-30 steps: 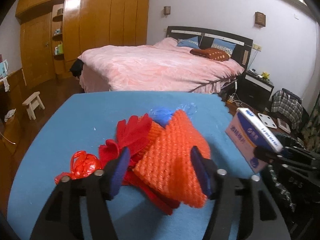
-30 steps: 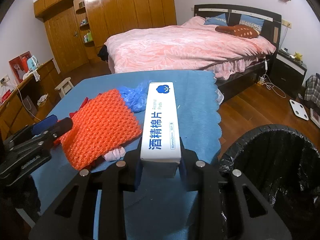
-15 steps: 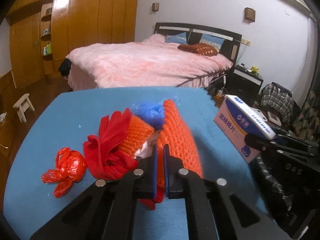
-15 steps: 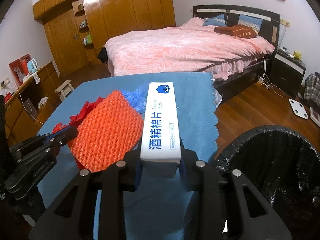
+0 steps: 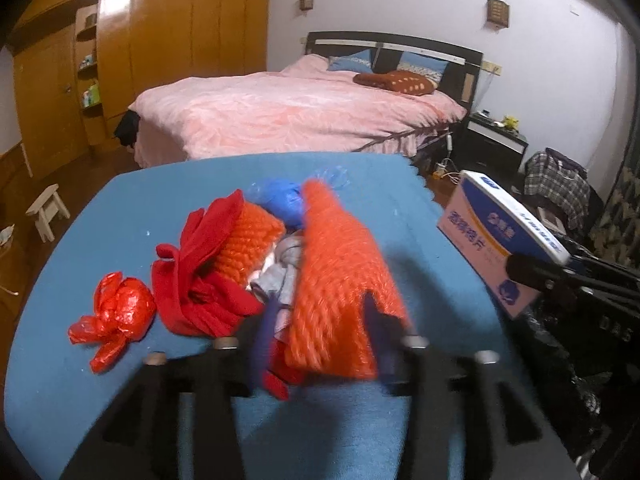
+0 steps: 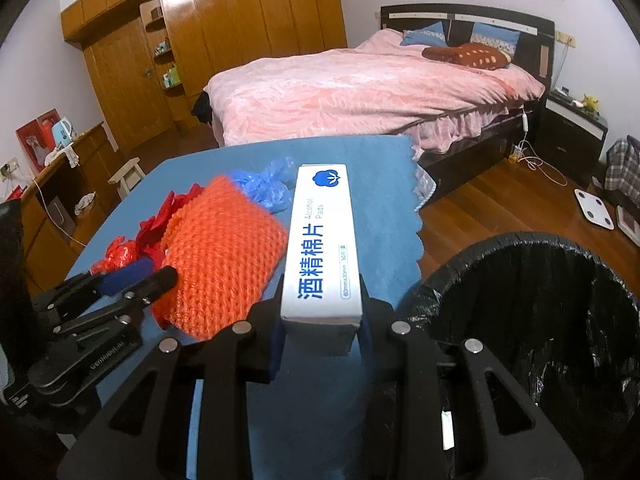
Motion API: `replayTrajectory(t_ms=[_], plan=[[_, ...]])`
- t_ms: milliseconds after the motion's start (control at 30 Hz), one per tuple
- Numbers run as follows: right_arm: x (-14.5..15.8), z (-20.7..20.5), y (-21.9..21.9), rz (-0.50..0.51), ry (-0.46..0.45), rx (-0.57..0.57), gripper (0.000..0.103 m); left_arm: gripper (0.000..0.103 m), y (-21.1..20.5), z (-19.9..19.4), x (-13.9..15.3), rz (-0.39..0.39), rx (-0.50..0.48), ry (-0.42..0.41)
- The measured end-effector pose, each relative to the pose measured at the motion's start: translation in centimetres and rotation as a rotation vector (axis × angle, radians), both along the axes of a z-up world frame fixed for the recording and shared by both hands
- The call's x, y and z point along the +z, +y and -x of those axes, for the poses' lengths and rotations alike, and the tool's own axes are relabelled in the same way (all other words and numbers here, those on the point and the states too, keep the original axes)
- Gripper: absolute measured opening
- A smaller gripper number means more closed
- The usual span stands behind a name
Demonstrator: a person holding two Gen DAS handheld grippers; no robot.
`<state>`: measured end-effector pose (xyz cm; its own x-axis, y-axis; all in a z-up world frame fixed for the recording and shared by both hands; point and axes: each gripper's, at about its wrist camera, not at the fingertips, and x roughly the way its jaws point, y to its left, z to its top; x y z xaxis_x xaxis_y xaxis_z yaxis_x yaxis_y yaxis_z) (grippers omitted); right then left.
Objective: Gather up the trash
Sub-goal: 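Lift the orange foam net with the left tool and carry it over the bin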
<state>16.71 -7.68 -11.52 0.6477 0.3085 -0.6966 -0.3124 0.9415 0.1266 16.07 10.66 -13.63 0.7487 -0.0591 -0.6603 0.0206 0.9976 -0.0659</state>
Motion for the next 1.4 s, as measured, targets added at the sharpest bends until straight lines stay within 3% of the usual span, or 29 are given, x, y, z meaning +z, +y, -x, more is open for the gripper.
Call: replayTrajectory(t_ms=[100,267,333,400,467,567,767,1000,1400], plan=[[-0.3,-0.1,-0.1,0.001,0.007,0.002,0.029,0.062,0.0,-0.4,-0.5,-0.013,0.012,0.01],[-0.4,-0.3,-0.1,0.002,0.011,0.001,0.029,0.064,0.4,-1.1,-1.5,0.002,0.031,0.044],[-0.5,-0.5,-0.1,0.003,0.013,-0.001,0.029,0.058,0.5,-1.1,-1.7,0.016,0.021,0.05],[-0.5,-0.6,-0.2,0.004,0.015,-0.002,0.029,0.04,0.1,-1.0,-1.6,0.012,0.001,0.045],[-0.5,-0.5,-0.2,0.005,0.014,-0.004,0.029,0.028,-0.3,-0.7,-1.4,-0.001,-0.009,0.031],[-0.4,-0.4,-0.3,0.003,0.011,-0.004,0.029,0.019,-0.6,-0.2,-0.7,0.006,-0.017,0.014],[0.4,0.1,-0.9,-0.004,-0.012,-0.004,0.029,0.016,-1.1,1.5,1.6,0.027,-0.015,-0.049],[1.5,0.7,-1.8,-0.015,-0.035,-0.015,0.029,0.016,-2.7,3.3,3.7,-0.056,-0.009,-0.133],[1.3,2.1,-3.5,0.001,-0.023,-0.033,0.029,0.016,-5.0,4.6,2.1,-0.065,-0.056,-0.098]])
